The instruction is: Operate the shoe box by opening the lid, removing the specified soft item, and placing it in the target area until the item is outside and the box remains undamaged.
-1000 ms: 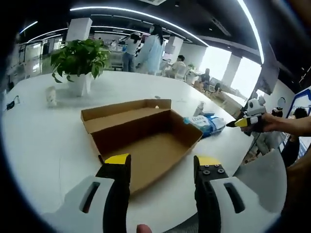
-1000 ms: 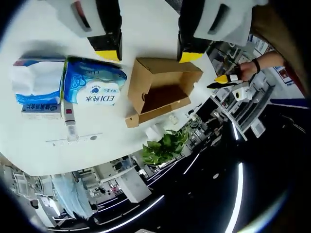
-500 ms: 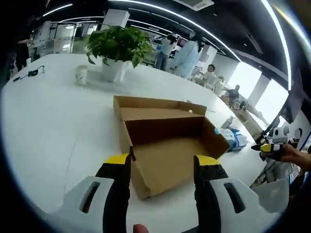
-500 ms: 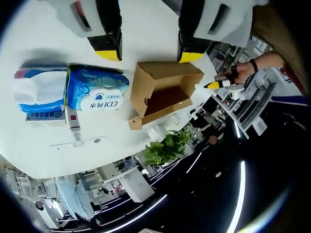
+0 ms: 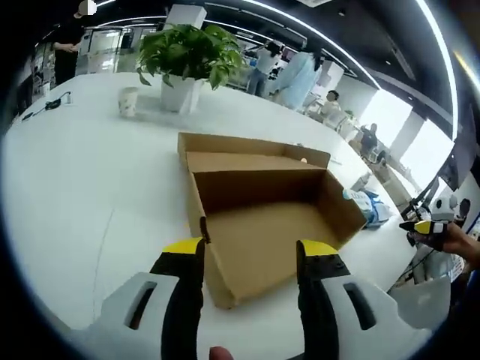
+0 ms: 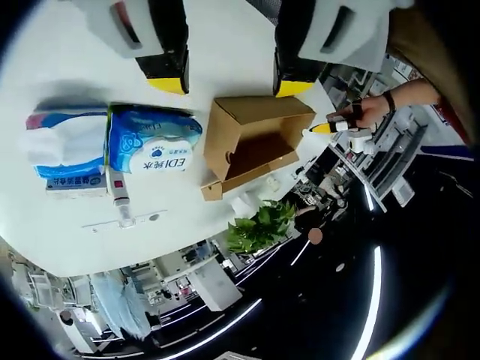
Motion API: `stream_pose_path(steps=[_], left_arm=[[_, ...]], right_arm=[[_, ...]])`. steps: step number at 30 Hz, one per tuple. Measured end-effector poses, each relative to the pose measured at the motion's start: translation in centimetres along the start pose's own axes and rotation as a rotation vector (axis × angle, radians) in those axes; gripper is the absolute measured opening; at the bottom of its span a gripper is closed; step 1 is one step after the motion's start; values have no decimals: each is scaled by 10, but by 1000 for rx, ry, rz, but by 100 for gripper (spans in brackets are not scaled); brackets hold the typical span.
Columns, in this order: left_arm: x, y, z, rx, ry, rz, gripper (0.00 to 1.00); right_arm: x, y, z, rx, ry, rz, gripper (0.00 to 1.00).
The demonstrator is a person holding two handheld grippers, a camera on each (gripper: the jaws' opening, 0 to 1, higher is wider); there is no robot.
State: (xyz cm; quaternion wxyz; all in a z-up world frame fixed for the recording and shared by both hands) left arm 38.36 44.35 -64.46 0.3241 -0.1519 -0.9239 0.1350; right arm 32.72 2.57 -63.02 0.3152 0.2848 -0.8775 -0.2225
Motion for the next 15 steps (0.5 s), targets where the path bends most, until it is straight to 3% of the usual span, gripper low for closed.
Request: stream_pose_path(steps=[15], left_arm=[[-12, 9, 13, -7, 82, -49, 43]], right_arm=[[2, 1, 1, -6, -1, 11, 41]])
Point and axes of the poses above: the point that each gripper's makers call its tool centre point, and the gripper's own axes: x roughly backward along the fingers, y roughly to its left, z roughly out of its underside, the point moved 6 cm from there along x, roughly backward along the fingers, and after that the axes turned 3 degrees about -y, right-handed, at the moved point
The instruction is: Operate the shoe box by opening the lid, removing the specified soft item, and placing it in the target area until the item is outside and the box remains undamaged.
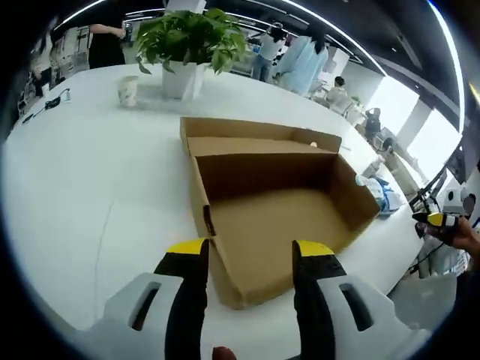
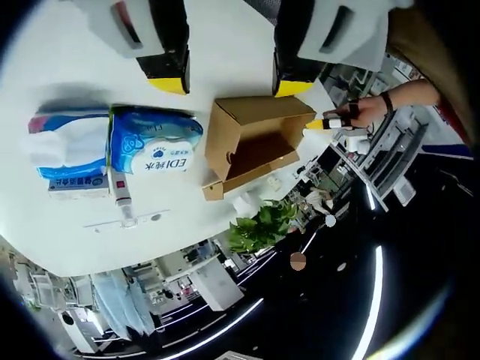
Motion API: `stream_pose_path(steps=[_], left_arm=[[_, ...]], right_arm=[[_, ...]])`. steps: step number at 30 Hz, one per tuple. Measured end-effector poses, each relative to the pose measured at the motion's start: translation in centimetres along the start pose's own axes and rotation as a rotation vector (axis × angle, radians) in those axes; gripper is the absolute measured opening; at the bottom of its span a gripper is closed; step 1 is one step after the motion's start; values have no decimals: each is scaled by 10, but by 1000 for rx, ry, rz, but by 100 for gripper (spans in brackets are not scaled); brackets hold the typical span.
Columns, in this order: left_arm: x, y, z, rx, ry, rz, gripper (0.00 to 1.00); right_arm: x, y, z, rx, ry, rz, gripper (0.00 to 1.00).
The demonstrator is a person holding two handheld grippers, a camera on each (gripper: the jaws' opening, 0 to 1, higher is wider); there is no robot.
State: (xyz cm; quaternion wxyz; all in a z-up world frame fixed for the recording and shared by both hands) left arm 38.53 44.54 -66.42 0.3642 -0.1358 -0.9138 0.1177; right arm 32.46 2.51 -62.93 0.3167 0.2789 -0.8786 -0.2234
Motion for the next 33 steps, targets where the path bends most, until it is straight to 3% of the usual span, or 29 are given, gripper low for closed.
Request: stream_pose_path(steps=[12, 22, 33], left_arm=[[-4, 6, 10, 2, 36, -27, 35], [-6, 17, 20, 42, 82, -82, 19], [-4, 18, 19, 49, 65, -155, 13]], right_arm=[[-2, 4, 3, -2, 10, 1, 40], [-5, 6, 4, -5, 15, -3, 39], [-10, 11, 3, 3, 27, -8, 38]])
Point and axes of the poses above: the point that each gripper's makers call its tool centre point, and the gripper's own axes: x roughly backward along the fingers, y roughly to its left, z roughly out of its underside, the point moved 6 cm from there along x, roughly backward along the fingers, and after that the axes turned 3 degrees about -y, right-handed, at the moved point
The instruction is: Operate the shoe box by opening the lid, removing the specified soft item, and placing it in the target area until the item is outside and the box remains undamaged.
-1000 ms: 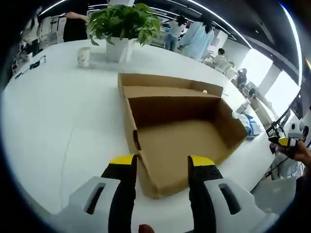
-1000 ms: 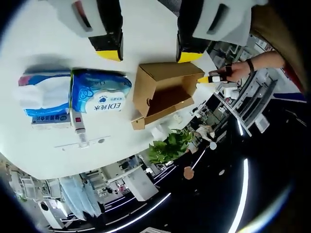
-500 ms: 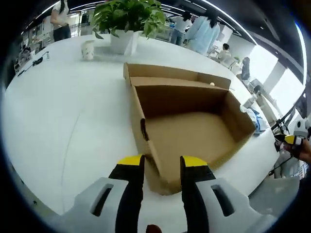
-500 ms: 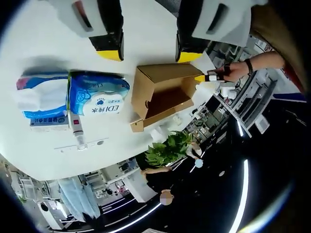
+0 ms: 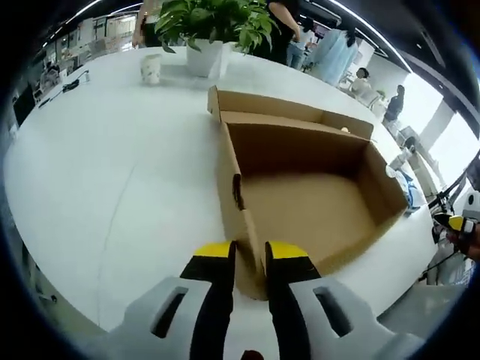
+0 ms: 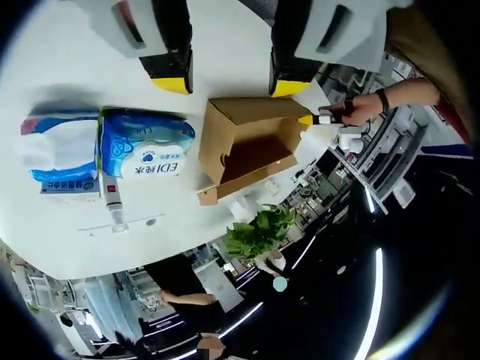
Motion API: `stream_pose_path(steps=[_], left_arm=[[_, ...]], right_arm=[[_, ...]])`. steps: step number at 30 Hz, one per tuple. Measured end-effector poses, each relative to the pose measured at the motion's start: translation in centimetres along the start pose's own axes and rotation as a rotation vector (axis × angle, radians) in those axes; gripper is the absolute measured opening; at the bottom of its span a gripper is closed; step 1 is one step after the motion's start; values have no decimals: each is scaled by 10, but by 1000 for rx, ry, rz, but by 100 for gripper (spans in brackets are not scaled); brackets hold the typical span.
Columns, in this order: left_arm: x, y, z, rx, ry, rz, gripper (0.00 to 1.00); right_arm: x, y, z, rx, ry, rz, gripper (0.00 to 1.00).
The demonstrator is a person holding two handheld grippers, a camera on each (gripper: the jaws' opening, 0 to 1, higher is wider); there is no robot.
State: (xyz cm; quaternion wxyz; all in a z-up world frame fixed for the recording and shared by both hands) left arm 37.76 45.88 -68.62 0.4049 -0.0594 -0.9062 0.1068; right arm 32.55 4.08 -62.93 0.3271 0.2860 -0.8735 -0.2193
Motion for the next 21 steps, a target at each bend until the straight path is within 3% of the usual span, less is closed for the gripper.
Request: stream_pose_path(steps=[4, 7, 21], left_arm=[[3, 7, -1, 11, -12, -39, 8], [6, 13, -3, -51, -22, -72, 6], [11, 17, 3, -34, -37, -76, 5]], right_arm=[[-2, 2, -1, 1, 0, -4, 37], [-3, 5, -1, 5, 3, -9, 37], [-15, 11, -5, 11, 23, -19, 37]])
Point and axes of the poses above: the point that each gripper's makers call its tool centre point, and the gripper's own axes: x roughly backward along the fingers, y roughly to its left, z roughly out of its underside, the point moved 6 cm from there along x, roughly backward along the fingers, and after that the axes turned 3 degrees about -y, right-handed, at the moved point
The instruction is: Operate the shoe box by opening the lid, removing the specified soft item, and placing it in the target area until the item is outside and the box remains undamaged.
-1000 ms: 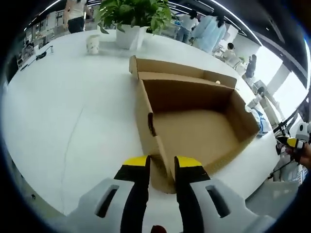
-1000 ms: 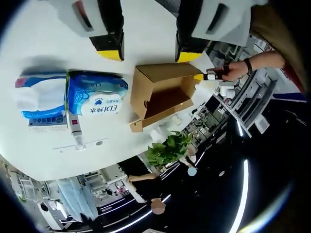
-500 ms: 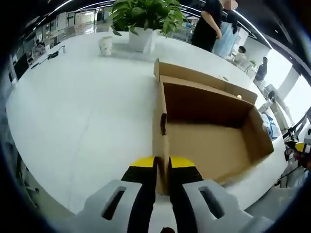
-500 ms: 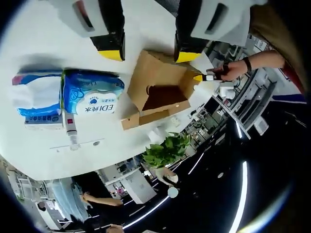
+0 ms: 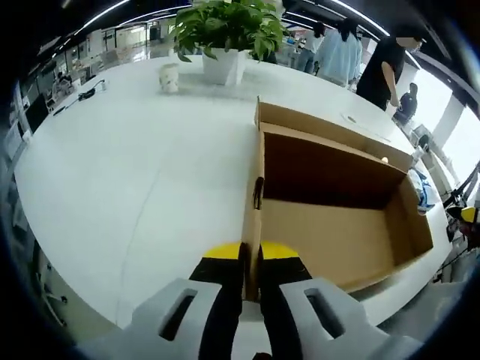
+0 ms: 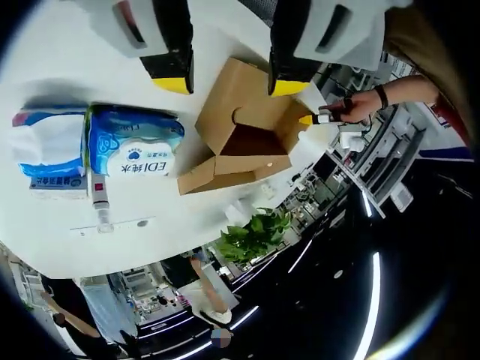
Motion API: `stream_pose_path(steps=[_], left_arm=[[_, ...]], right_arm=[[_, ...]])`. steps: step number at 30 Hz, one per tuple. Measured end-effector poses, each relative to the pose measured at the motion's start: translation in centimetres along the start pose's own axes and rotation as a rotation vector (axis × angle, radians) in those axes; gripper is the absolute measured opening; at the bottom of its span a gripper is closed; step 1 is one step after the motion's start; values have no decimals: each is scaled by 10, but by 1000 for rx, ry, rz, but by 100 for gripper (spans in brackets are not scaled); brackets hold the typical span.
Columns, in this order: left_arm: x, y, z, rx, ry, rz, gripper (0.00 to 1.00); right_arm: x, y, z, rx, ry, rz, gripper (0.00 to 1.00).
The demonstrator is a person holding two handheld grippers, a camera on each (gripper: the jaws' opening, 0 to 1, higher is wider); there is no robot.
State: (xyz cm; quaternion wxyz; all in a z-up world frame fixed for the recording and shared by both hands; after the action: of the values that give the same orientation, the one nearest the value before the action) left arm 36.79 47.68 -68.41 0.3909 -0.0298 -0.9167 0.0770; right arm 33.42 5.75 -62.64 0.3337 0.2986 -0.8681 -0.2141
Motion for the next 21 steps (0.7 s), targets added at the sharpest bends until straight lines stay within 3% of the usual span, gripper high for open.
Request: stream_pose_path(steps=[7, 21], left_arm=[[1, 2, 2, 0, 1, 12, 5], [0, 2, 2, -5, -2, 24, 6]], right_arm=[[-15, 1, -18, 0, -4, -3, 35], [-69, 12, -70, 20, -12, -25, 35]])
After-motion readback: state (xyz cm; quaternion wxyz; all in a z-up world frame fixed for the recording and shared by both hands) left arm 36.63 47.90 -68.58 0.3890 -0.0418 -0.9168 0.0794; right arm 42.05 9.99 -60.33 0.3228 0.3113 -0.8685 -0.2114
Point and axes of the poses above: the point that each gripper's makers call its tool centre point, and the gripper's own axes: x roughly backward along the fingers, y roughly to its left, z roughly out of its underside, the point moved 6 cm from there along x, roughly backward along the fingers, and after that the axes turned 3 degrees about -y, right-handed, at the moved point
